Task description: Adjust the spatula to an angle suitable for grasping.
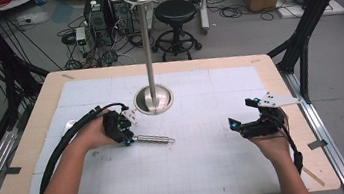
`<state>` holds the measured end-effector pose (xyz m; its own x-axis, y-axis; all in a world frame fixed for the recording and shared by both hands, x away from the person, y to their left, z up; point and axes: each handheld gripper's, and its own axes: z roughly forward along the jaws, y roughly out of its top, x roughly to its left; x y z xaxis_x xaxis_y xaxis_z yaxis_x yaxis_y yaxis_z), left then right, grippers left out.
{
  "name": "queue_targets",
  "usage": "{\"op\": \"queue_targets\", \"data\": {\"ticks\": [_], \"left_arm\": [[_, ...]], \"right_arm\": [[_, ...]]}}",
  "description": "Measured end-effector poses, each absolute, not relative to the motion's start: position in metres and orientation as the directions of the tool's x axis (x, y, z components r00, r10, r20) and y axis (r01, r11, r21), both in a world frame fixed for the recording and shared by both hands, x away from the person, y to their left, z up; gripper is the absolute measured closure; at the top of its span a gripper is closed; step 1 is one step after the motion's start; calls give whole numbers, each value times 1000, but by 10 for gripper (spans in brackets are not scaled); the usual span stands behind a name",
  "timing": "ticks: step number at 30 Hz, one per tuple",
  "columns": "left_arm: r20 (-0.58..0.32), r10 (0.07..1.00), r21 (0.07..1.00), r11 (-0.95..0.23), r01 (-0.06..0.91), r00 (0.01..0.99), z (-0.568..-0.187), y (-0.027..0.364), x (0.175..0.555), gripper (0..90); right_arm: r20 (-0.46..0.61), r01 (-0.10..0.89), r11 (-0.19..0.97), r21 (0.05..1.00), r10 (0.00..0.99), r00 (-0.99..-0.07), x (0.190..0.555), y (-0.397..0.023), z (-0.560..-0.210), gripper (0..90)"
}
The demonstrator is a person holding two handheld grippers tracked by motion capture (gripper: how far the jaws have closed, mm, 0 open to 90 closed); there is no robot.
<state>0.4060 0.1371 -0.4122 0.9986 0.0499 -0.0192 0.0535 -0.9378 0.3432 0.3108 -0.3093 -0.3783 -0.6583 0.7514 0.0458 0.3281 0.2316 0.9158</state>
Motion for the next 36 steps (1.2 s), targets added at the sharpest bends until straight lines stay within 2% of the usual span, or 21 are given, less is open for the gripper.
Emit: {"op": "queue_targets", "data": {"ticks": [8, 18, 31, 33, 34, 36], "left_arm": [[-68, 50, 363, -929, 72, 996, -413, 133, 396, 744], [-53, 45, 360, -931, 61, 998, -413, 128, 392, 745], [-69, 14, 385, -922, 40, 998, -414, 98, 387, 742], [-72, 16, 390, -920, 43, 997, -415, 99, 388, 732], [-76, 25, 398, -916, 53, 997, -415, 100, 387, 699], [-52, 40, 394, -917, 58, 998, -414, 100, 387, 561]], "right_arm": [[49, 328, 227, 917, 751, -658, 311, -309, -378, 6], [45, 325, 230, 918, 751, -659, 311, -309, -378, 6], [49, 325, 227, 918, 749, -661, 311, -309, -378, 6], [48, 325, 229, 918, 747, -663, 311, -309, -378, 6], [48, 324, 229, 918, 747, -663, 311, -309, -378, 6], [46, 323, 230, 918, 748, -662, 311, -310, -378, 6]]}}
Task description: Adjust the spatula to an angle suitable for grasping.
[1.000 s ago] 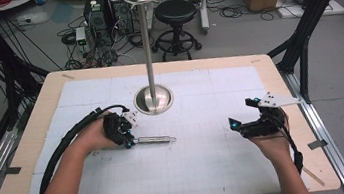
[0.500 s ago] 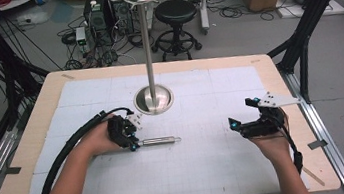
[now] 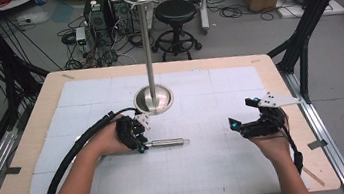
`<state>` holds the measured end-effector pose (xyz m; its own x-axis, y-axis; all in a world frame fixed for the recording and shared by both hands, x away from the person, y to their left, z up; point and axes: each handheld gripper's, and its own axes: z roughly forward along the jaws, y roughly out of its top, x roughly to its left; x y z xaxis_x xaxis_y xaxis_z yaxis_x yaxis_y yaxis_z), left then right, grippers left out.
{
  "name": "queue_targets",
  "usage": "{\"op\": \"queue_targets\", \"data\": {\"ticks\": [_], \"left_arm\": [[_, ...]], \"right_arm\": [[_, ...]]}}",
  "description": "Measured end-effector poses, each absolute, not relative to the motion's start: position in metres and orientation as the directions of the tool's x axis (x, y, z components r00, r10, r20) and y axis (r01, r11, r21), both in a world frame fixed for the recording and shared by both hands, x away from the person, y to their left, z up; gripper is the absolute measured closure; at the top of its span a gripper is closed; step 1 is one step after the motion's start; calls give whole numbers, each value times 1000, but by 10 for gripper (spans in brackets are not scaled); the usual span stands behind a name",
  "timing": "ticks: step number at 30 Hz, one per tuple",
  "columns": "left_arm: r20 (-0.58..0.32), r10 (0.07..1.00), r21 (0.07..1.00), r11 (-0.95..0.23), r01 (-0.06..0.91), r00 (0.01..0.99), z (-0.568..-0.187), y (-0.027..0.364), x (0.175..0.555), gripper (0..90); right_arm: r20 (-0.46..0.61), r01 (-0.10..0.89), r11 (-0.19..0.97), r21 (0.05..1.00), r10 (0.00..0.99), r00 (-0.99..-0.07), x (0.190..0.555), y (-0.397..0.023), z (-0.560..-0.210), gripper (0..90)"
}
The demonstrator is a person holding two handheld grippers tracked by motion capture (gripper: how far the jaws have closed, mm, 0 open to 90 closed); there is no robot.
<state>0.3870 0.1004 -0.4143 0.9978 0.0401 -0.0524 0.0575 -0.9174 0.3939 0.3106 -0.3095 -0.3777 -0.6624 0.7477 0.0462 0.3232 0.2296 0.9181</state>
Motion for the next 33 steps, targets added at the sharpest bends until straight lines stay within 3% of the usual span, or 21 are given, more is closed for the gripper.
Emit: {"op": "queue_targets", "data": {"ticks": [3, 7, 13, 19, 31, 33], "left_arm": [[-57, 75, 395, -914, 91, 996, -412, 104, 387, 514], [-73, 130, 547, -824, 149, 989, -400, 123, 383, 453], [-66, 161, 660, -733, 164, 985, -384, 148, 376, 409], [-40, 207, 810, -566, 153, 978, -372, 182, 357, 370], [-8, 260, 896, -427, 123, 965, -361, 202, 341, 215], [-7, 279, 925, -362, 112, 960, -356, 209, 339, 148]], "right_arm": [[53, 329, 226, 917, 748, -661, 310, -309, -378, 6], [49, 313, 219, 924, 745, -665, 310, -310, -376, 6], [49, 317, 222, 922, 745, -665, 310, -309, -376, 6], [46, 321, 229, 919, 747, -663, 310, -309, -377, 6], [48, 324, 231, 917, 744, -666, 312, -306, -379, 6], [44, 314, 226, 922, 745, -666, 312, -308, -378, 6]]}}
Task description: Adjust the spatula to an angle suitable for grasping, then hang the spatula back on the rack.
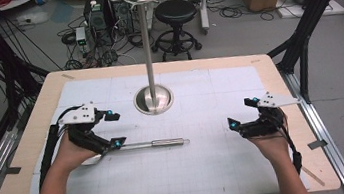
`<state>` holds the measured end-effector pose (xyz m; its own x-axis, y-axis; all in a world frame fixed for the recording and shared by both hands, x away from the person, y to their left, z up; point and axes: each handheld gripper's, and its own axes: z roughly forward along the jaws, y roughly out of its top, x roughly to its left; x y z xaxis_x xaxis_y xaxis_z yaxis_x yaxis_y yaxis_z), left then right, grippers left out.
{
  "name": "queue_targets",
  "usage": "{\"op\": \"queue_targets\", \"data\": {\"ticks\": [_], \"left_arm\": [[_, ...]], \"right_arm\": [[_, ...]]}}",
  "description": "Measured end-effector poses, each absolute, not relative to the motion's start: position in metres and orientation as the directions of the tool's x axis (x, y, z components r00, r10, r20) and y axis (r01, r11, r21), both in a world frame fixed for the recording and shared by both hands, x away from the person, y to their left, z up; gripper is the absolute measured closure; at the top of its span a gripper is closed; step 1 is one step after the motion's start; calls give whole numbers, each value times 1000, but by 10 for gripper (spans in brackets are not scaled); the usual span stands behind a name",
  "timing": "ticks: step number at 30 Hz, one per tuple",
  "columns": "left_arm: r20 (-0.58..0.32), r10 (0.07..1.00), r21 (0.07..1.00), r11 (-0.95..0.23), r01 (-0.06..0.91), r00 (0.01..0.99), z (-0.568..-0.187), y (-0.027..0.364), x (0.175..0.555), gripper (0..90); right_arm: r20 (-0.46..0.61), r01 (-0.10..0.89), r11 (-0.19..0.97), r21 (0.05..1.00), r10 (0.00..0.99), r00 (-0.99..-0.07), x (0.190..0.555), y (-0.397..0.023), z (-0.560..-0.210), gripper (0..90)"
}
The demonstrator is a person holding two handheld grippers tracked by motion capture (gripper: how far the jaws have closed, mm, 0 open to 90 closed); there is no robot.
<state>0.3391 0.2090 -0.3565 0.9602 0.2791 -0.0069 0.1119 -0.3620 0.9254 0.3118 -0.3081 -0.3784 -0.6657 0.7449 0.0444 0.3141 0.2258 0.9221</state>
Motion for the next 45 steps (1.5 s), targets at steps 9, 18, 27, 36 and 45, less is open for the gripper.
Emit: {"op": "queue_targets", "data": {"ticks": [9, 18, 27, 36, 45], "left_arm": [[20, 324, 960, -271, 72, 946, -353, 223, 337, 67], [0, 322, 961, -261, 89, 947, -357, 219, 341, 17], [26, 304, 945, -319, 76, 952, -361, 198, 340, 17], [35, 233, 885, -459, 78, 972, -368, 146, 354, 18], [44, 183, 769, -634, 84, 982, -383, 102, 367, 18]], "right_arm": [[56, 317, 214, 924, 744, -666, 310, -309, -378, 6], [74, 316, 192, 929, 740, -669, 314, -312, -379, 6], [79, 313, 178, 933, 748, -659, 308, -317, -375, 6], [90, 316, 162, 935, 754, -651, 309, -321, -375, 6], [101, 311, 146, 939, 749, -655, 309, -324, -375, 6]]}}
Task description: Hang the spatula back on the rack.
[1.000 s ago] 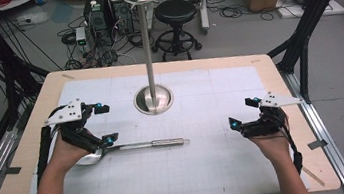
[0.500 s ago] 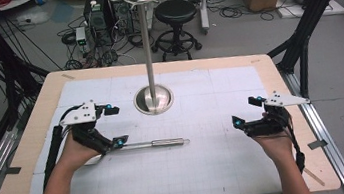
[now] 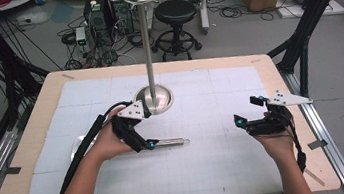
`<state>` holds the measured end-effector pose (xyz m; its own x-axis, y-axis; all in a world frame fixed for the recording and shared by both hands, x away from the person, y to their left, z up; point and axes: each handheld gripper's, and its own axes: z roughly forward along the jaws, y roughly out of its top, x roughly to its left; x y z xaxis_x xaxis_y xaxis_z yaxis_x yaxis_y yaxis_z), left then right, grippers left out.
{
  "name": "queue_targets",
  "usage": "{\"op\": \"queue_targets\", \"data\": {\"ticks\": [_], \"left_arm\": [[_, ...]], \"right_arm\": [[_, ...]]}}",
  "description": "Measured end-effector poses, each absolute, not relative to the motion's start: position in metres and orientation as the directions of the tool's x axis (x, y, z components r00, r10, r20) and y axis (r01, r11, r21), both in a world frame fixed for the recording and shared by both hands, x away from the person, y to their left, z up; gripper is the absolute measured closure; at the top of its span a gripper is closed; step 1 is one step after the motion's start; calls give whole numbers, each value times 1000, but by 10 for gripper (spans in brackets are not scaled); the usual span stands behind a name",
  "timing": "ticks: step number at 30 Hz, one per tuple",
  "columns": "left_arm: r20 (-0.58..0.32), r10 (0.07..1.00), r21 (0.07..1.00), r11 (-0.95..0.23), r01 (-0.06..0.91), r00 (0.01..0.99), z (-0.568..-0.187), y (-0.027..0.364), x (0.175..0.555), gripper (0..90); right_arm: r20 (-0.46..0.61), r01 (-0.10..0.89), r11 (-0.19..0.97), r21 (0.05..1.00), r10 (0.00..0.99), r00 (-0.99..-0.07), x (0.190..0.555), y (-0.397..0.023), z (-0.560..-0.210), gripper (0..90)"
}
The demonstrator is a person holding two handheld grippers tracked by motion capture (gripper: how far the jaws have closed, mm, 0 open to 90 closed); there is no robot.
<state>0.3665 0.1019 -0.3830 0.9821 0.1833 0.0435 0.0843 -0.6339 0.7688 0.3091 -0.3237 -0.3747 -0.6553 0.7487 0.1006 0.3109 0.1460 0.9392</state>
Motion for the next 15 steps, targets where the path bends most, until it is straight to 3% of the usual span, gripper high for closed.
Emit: {"op": "queue_targets", "data": {"ticks": [11, 15], "left_arm": [[35, 124, 679, -731, 67, 992, -400, 79, 362, 51], [33, 114, 658, -750, 65, 993, -400, 75, 364, 117]], "right_arm": [[96, 307, 150, 940, 749, -656, 308, -324, -376, 7], [103, 312, 143, 939, 750, -653, 308, -325, -376, 7]]}}
